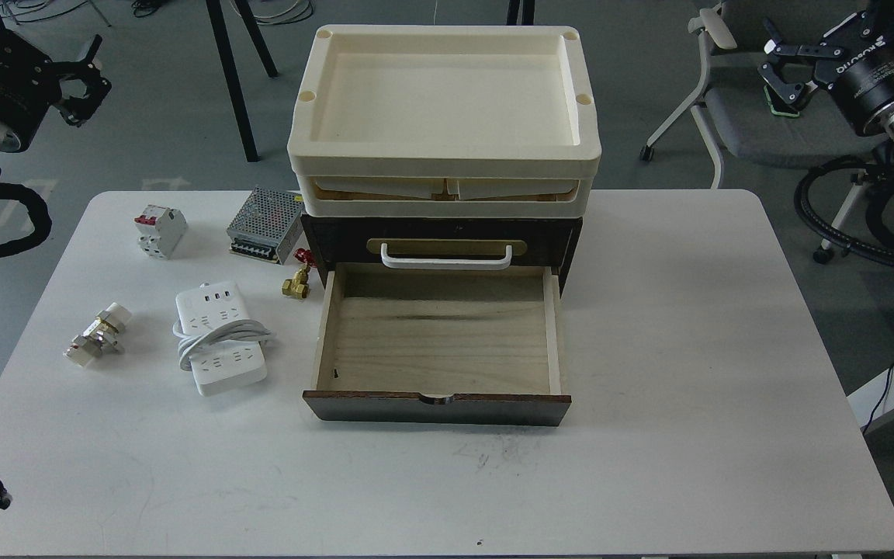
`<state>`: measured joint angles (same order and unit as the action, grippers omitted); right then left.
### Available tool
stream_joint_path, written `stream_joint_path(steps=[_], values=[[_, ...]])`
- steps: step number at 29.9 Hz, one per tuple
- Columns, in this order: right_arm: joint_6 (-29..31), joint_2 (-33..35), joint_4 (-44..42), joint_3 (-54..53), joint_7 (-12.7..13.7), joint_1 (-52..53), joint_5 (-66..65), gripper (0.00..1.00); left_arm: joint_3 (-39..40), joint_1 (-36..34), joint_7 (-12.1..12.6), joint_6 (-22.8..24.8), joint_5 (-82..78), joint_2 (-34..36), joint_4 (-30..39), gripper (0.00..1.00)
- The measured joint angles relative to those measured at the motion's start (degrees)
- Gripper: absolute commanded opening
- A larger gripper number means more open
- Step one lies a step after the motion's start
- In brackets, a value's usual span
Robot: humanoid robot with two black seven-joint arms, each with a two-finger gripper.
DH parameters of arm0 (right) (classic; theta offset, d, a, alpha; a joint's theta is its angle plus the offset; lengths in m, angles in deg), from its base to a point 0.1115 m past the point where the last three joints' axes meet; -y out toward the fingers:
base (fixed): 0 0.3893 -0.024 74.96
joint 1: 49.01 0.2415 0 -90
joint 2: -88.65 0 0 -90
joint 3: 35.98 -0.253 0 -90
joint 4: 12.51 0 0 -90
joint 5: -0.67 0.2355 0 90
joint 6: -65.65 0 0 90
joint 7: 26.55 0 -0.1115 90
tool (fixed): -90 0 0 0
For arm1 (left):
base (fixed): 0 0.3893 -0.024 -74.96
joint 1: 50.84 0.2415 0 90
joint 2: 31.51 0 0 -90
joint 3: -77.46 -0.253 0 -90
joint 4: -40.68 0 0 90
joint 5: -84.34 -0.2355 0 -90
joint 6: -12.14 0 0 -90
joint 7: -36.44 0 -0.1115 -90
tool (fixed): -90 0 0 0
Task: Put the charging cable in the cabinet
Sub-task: 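Move the left gripper in toward the white power strip and cable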
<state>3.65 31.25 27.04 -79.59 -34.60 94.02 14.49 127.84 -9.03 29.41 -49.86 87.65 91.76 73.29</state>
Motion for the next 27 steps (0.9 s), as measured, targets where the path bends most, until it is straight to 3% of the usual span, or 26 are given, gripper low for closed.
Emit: stream_joint_path(steps=[8, 14, 18, 20, 22, 25, 27], values=[[0.0, 1.48, 0.0, -0.44, 0.05, 0.25, 0.07, 1.0, 0.02, -0.05, 0.28, 0.01, 0.11, -1.25, -0.86, 1.0], [0.0, 2.19, -0.2, -0.2, 0.21, 0.5, 0.07, 1.0, 1.2, -0.31, -0.29, 0.01, 6.86, -2.3, -13.07, 1.0], [0.0, 3.06, -0.39, 0.19, 0.24, 1.56, 0.07, 1.0, 2.69, -0.91, -1.57, 0.01, 10.11, -6.63, -14.48, 1.0], [0.0, 3.8, -0.43, 0.26, 0.24, 1.71, 0.07, 1.0, 4.03, -0.91, -3.4, 0.01, 10.58, -8.09, -14.39, 1.0], [0.0, 4.61, -0.35, 0.27, 0.24, 1.74, 0.12, 1.0, 4.83, -0.53, -6.76, 0.01, 10.72, -8.43, -12.78, 0.99], [0.0, 5.64, -0.04, 0.23, 0.23, 1.6, 0.18, 1.0, 5.24, 0.87, -12.97, 0.01, 10.76, -6.56, -6.78, 0.98], [0.0, 6.09, -0.02, -0.01, 0.23, 1.26, 0.27, 1.0, 5.27, 2.02, -15.55, 0.0, 10.71, -2.95, -1.2, 0.97]])
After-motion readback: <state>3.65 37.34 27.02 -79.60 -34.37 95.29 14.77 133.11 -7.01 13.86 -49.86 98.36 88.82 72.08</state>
